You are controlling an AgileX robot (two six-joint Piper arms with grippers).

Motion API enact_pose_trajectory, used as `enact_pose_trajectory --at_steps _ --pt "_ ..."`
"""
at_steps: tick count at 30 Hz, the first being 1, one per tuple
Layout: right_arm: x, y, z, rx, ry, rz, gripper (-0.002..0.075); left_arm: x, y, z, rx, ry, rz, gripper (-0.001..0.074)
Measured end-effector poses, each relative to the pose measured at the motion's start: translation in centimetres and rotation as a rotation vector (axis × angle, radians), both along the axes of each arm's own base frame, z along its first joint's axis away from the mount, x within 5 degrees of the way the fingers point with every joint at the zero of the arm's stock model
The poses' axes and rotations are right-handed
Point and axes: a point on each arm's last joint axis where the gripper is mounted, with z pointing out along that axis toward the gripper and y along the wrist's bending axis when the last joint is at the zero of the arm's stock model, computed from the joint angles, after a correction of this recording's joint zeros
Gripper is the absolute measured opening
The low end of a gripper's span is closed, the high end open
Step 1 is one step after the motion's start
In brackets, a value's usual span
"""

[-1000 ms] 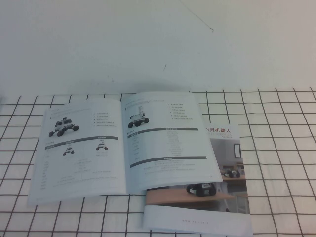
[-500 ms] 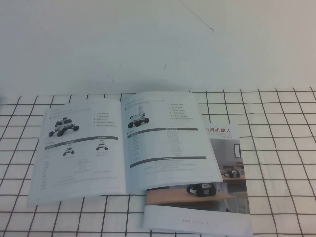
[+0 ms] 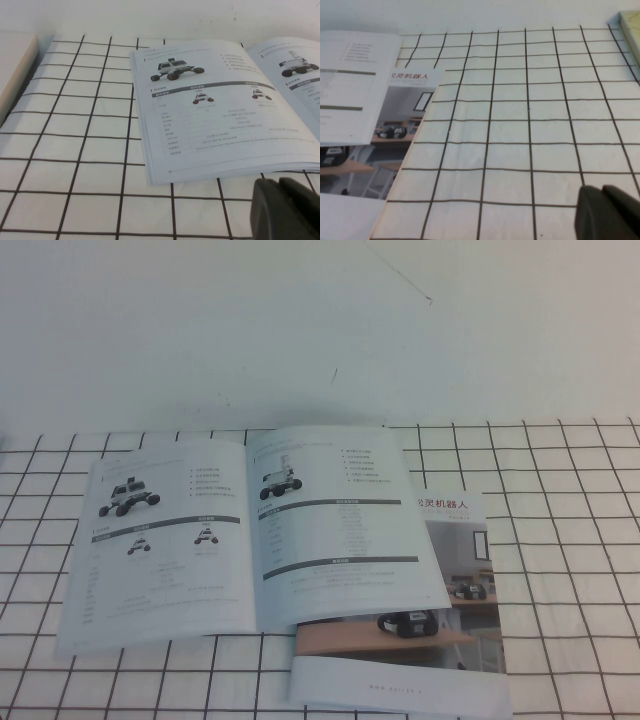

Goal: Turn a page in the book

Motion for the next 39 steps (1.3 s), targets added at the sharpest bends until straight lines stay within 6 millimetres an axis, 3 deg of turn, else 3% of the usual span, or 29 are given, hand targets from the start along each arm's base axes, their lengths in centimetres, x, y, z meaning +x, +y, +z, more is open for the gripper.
enact_pose_trajectory --at_steps 11,18,23,32,39 --pt "0.4 0.1 1.2 0.068 -0.139 -0.015 0.0 0.2 -0.3 0.6 -0.13 -0.08 0.003 -0.0003" --pt "0.7 -0.2 2.9 0.095 -0.327 -0.044 0.0001 0.3 0.6 3.9 -0.339 -0.443 0.084 -0.0002" --pt "0.7 -0.3 3.6 0.188 -0.408 -0.07 0.0001 -0.1 1.3 5.4 -0.378 -0.623 0.137 -0.0002" --pt "0.6 -0.5 4.3 0.254 -0.476 -0.092 0.0 -0.2 1.4 5.6 -0.388 -0.645 0.146 -0.0002" --pt "-0.1 -1.3 6.8 0.34 -0.773 -0.147 0.0001 -0.6 1.8 6.4 -0.392 -0.75 0.174 -0.0002"
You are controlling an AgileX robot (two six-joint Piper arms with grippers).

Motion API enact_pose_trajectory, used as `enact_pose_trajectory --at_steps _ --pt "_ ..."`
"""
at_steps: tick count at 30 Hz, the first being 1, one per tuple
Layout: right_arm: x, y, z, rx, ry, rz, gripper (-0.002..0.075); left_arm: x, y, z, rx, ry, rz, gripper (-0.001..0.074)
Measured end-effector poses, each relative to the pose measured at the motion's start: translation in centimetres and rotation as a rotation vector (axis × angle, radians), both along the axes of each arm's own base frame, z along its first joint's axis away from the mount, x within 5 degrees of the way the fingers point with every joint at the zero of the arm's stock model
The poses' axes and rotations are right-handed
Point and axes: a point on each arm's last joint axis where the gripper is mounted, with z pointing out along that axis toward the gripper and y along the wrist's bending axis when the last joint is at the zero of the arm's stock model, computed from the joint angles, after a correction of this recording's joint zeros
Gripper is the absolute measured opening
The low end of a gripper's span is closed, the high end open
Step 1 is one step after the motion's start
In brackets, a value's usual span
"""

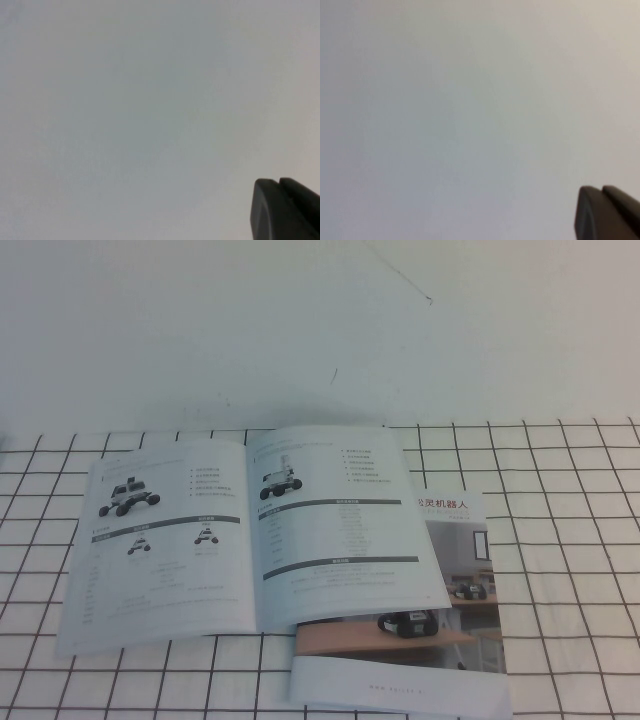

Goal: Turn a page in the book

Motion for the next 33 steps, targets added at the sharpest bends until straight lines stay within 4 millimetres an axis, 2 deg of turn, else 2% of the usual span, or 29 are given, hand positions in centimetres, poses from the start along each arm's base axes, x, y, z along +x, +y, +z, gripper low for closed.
enact_pose_trajectory --at_steps 5,9,13,18,22,25,28,31,33 --pt "-1.2 -0.4 1.9 0.041 -0.254 -0.024 0.0001 -0.6 0.4 1.3 -0.068 -0.122 0.009 -0.0003" --pt "-1.8 0.4 3.8 -0.065 -0.323 0.006 0.0001 -1.6 0.1 4.3 -0.011 -0.211 0.004 -0.0002" --pt "-3.4 1.5 7.6 -0.233 -0.441 0.037 0.0001 -3.4 -0.1 8.0 0.065 -0.329 0.032 -0.0002" --pt "-6.7 2.5 12.7 -0.417 -0.611 0.021 0.0001 -6.1 -0.2 12.5 0.169 -0.426 0.092 -0.0002" --pt "-8.2 2.8 16.4 -0.491 -0.658 0.003 0.0001 -7.4 -0.5 15.3 0.262 -0.399 0.114 -0.0002" --pt "-8.0 2.8 18.8 -0.478 -0.597 0.018 0.0001 -6.6 -0.9 16.9 0.327 -0.281 0.082 -0.0003" --pt "-6.4 2.6 20.3 -0.428 -0.46 0.053 0.0001 -5.0 -1.4 17.9 0.377 -0.124 0.02 -0.0002" --pt "-4.1 2.5 20.7 -0.381 -0.329 0.097 0.0 -2.5 -2.0 18.3 0.414 0.063 -0.056 -0.0002" --pt "-2.3 2.6 20.5 -0.357 -0.246 0.137 0.0001 -0.6 -2.3 17.7 0.425 0.204 -0.114 -0.0003"
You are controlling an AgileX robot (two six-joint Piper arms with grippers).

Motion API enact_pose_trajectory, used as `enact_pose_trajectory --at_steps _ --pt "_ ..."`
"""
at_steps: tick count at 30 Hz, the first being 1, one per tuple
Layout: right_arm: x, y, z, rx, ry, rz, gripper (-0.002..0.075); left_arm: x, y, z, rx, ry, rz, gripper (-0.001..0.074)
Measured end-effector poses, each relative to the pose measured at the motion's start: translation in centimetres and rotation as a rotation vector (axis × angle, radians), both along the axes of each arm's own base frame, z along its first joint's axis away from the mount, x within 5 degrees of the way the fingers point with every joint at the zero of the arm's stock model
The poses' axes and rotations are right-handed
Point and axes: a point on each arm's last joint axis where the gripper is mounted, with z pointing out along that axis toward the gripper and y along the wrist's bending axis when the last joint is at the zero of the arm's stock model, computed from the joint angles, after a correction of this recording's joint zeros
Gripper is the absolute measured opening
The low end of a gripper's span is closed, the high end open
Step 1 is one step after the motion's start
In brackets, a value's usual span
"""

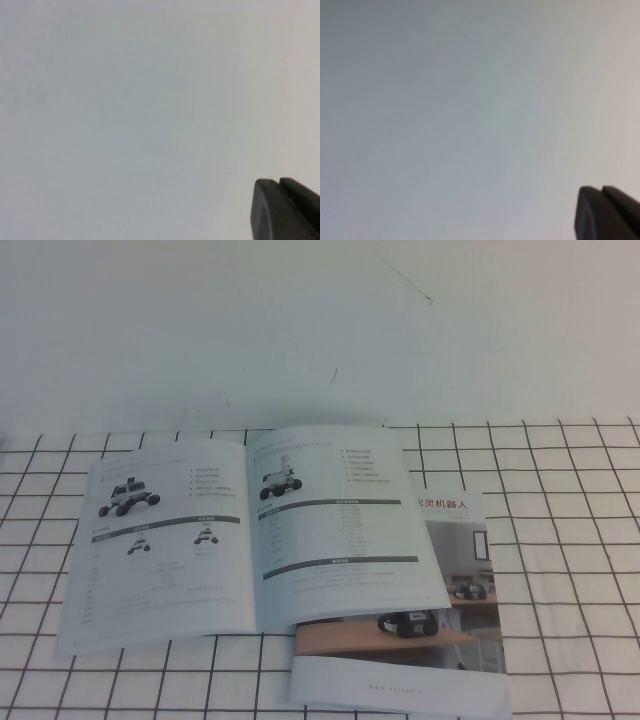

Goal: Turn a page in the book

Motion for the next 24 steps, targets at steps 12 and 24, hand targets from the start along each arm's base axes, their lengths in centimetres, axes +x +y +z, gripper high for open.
enact_pose_trajectory --at_steps 12,24 --pt "10.3 3.5 -5.9 -0.363 0.527 0.3 0.0001 10.0 -2.5 -7.5 -0.118 0.863 -0.195 -0.0003" --pt "14.6 3.1 -8.4 -0.342 0.689 0.265 0.0001 12.5 -3.3 -9.2 -0.126 0.97 -0.248 -0.0003"
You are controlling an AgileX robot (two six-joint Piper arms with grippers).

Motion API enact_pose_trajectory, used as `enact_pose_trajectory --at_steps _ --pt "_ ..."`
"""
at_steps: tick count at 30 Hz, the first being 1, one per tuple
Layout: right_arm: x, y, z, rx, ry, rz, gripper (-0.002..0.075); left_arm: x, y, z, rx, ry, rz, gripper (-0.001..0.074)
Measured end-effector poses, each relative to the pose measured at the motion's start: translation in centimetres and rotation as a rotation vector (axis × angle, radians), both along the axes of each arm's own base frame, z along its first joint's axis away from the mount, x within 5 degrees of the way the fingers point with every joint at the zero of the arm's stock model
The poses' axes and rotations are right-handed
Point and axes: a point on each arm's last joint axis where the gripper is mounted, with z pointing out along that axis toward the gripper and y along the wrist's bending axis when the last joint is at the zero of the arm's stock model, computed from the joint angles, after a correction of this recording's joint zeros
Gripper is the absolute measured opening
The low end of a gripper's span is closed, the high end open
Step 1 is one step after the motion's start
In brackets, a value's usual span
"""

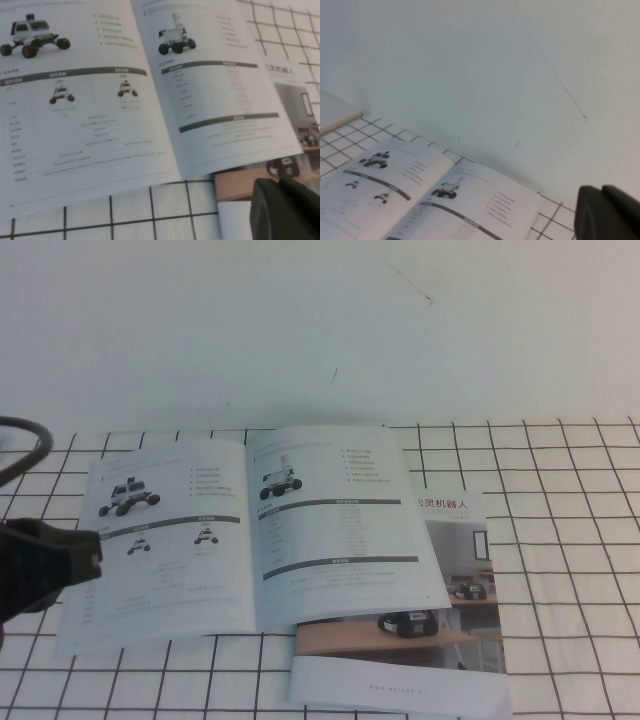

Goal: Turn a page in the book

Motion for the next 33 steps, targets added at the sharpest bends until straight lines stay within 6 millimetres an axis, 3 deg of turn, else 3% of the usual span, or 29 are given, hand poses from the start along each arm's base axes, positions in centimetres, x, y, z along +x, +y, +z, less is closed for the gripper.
enact_pose_trajectory --at_steps 7,12,14,16,18,22,29,33 --pt "0.9 -0.3 -0.5 0.084 0.076 -0.054 0.0001 0.3 -0.5 0.6 -0.121 -0.032 0.027 -0.0003" --pt "-0.1 1.4 0.1 0.476 0.292 0.107 0.0001 0.6 -0.3 1.0 -0.134 -0.079 0.054 -0.0004" --pt "-0.6 1.9 1.5 0.668 0.331 0.208 0.0001 0.7 -0.3 1.1 -0.133 -0.09 0.059 -0.0004" --pt "-0.9 2.1 3.5 0.754 0.28 0.289 0.0001 0.7 -0.2 1.1 -0.125 -0.103 0.058 -0.0004" --pt "-1.2 2.2 5.7 0.65 0.132 0.327 0.0001 0.8 -0.2 1.2 -0.124 -0.117 0.06 -0.0004" --pt "-1.7 1.7 8.2 0.193 -0.149 0.24 0.0006 0.8 -0.2 1.3 -0.129 -0.124 0.06 -0.0004" --pt "0.5 -2.4 9.4 -0.278 -0.442 -0.289 0.0089 0.6 -0.4 1.1 -0.125 -0.102 0.039 -0.0004" --pt "1.3 -5.7 9.2 -0.431 -0.435 -0.645 0.0132 0.6 -0.4 1.1 -0.127 -0.093 0.034 -0.0004"
